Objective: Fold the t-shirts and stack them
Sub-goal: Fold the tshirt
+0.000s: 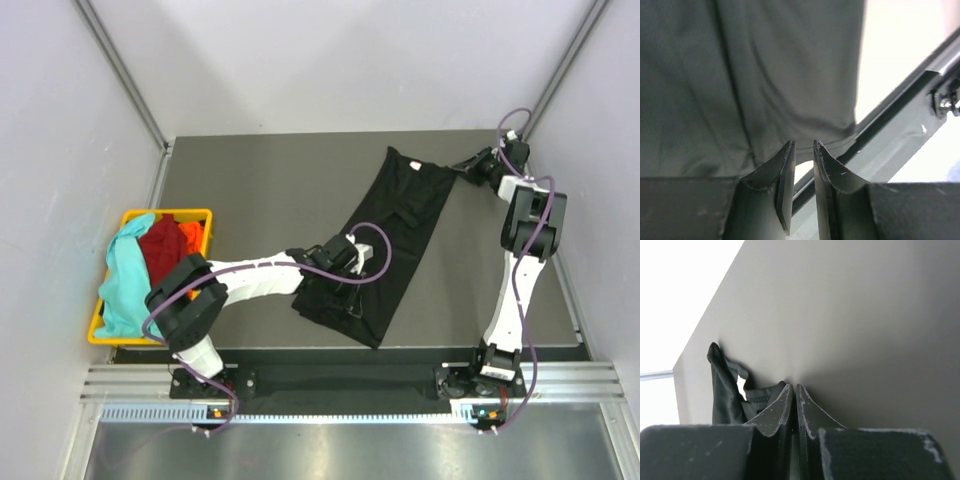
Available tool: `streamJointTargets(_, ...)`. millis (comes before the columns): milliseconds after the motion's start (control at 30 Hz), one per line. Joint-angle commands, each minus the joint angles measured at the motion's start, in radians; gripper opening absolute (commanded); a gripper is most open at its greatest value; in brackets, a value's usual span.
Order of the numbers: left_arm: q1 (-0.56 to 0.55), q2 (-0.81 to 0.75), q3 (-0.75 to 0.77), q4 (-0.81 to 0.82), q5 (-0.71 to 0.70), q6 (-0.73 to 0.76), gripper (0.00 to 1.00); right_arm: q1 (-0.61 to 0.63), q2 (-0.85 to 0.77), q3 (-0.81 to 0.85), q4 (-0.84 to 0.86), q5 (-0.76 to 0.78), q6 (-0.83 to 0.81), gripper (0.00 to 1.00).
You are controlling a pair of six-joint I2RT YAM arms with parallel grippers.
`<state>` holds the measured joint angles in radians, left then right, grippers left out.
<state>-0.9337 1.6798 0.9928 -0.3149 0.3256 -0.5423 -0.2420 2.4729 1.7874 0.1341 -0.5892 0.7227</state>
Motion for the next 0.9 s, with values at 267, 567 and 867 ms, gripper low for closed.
streamJointTargets(267,-0.014,0.023,-0.048,0.083,-0.016,-0.045,0.26,0.013,0.078,0.161,-0.007,0.020,-0.003,0.00)
streamJointTargets(567,-0.013,0.035,0.137,-0.024,0.020,-0.047,0.29,0.015,0.170,0.383,-0.128,0.032,-0.014,0.16)
streamJointTargets(867,0.067,-0.037,0.308,-0.328,-0.171,0.082,0.32,-0.049,-0.190,0.070,-0.365,0.198,-0.058,0.63)
